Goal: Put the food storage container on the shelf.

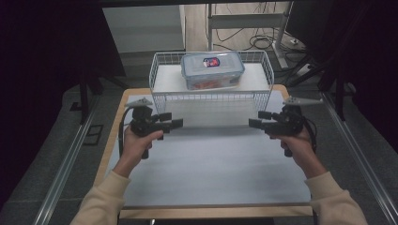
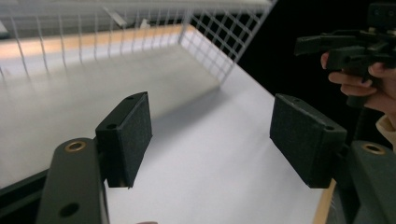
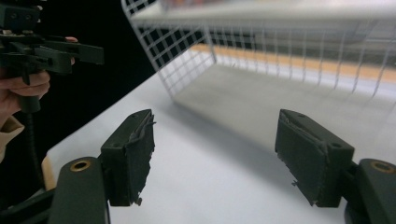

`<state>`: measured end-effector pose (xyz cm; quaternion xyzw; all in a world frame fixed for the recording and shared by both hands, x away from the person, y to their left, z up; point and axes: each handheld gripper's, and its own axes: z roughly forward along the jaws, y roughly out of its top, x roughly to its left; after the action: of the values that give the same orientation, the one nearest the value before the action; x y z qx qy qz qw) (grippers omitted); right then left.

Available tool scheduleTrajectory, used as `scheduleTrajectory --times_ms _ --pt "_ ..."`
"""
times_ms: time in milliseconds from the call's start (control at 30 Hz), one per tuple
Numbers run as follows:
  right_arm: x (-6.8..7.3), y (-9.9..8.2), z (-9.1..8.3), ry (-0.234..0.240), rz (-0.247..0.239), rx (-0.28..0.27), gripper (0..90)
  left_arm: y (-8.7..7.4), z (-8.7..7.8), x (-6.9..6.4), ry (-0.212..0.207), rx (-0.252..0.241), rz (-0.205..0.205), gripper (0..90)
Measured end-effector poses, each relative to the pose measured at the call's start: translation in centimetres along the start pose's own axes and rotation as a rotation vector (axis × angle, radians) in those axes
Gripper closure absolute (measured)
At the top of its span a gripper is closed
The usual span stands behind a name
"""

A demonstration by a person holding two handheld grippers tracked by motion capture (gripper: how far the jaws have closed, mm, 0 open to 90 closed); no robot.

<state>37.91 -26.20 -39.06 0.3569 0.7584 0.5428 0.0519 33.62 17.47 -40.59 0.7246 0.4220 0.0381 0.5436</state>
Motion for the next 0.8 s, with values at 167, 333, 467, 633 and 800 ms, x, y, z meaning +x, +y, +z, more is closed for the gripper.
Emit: scheduleTrajectory --times_ms 167,333,467,633,800 --pt "0.6 -4.0 -0.3 0.009 -0.003 0.032 27.4 -4.3 0.0 -0.2 -0.015 0.026 -0.018 29.0" --pt "0.9 -6.7 -0.3 -0.006 -0.019 0.071 26.8 -7.1 0.9 0.0 0.012 0.078 -0.005 28.1" --pt "0.8 -8.1 0.3 -0.016 -0.012 0.107 26.4 -7.9 1.5 0.0 0.006 0.106 -0.008 27.5" --pt "0.6 -8.3 0.5 -0.023 -0.011 0.101 26.3 -8.0 1.7 -0.2 0.007 0.104 0.001 27.1" --pt "0.4 -9.1 0.2 -0.055 -0.034 0.090 23.2 -8.4 2.2 0.5 0.050 0.108 0.021 24.3"
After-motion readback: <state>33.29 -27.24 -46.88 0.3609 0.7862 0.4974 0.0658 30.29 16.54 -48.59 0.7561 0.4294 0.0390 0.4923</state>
